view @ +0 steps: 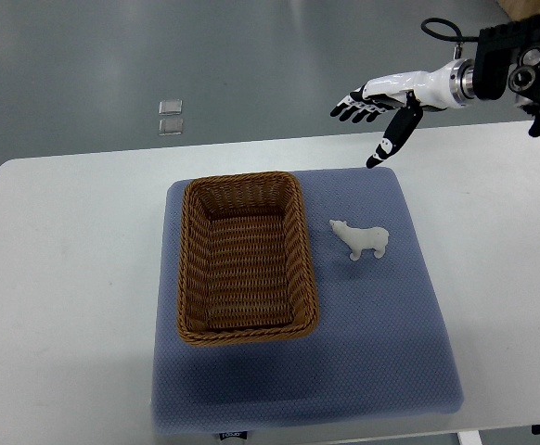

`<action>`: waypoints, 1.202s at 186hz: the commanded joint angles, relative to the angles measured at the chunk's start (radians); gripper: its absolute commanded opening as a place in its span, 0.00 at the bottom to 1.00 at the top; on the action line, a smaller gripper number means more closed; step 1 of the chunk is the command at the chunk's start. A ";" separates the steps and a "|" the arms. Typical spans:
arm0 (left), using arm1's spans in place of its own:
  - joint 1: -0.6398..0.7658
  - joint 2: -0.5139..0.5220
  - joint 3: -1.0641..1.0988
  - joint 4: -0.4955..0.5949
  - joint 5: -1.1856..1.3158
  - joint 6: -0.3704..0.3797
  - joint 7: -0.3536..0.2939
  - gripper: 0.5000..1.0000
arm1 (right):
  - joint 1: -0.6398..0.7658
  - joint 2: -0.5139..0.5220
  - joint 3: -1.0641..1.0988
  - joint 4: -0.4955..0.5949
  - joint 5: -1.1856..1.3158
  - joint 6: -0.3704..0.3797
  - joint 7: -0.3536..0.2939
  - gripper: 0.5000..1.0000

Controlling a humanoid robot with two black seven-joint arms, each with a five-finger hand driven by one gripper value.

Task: Place white bear in brown basket with right hand
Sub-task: 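Raise the right hand and move it above the white bear figurine, then lower the right hand onto the white bear and close fingers around it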

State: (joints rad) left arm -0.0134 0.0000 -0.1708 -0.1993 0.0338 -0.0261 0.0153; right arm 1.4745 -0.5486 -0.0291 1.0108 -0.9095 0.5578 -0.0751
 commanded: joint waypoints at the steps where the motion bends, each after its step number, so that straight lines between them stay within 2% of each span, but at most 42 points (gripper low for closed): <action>1: 0.000 0.000 0.002 -0.008 0.000 0.000 0.000 1.00 | 0.141 0.007 -0.149 0.051 0.004 0.033 -0.043 0.85; 20: -0.002 0.000 0.002 -0.014 0.000 0.000 0.000 1.00 | 0.193 0.018 -0.190 0.080 0.007 0.053 -0.054 0.85; 72: -0.002 0.000 0.001 -0.014 0.001 0.000 0.000 1.00 | 0.168 0.018 -0.187 0.086 0.015 0.042 -0.055 0.85; 118: -0.002 0.000 0.002 -0.022 0.001 0.000 0.000 1.00 | 0.070 0.026 -0.184 0.104 0.050 -0.044 -0.055 0.84; 224: -0.003 0.000 0.004 -0.019 0.000 0.002 0.000 1.00 | -0.103 0.067 -0.181 0.107 0.038 -0.167 -0.055 0.83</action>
State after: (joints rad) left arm -0.0161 0.0000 -0.1680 -0.2184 0.0334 -0.0243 0.0153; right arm 1.4009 -0.4825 -0.2098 1.1183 -0.8674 0.4166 -0.1303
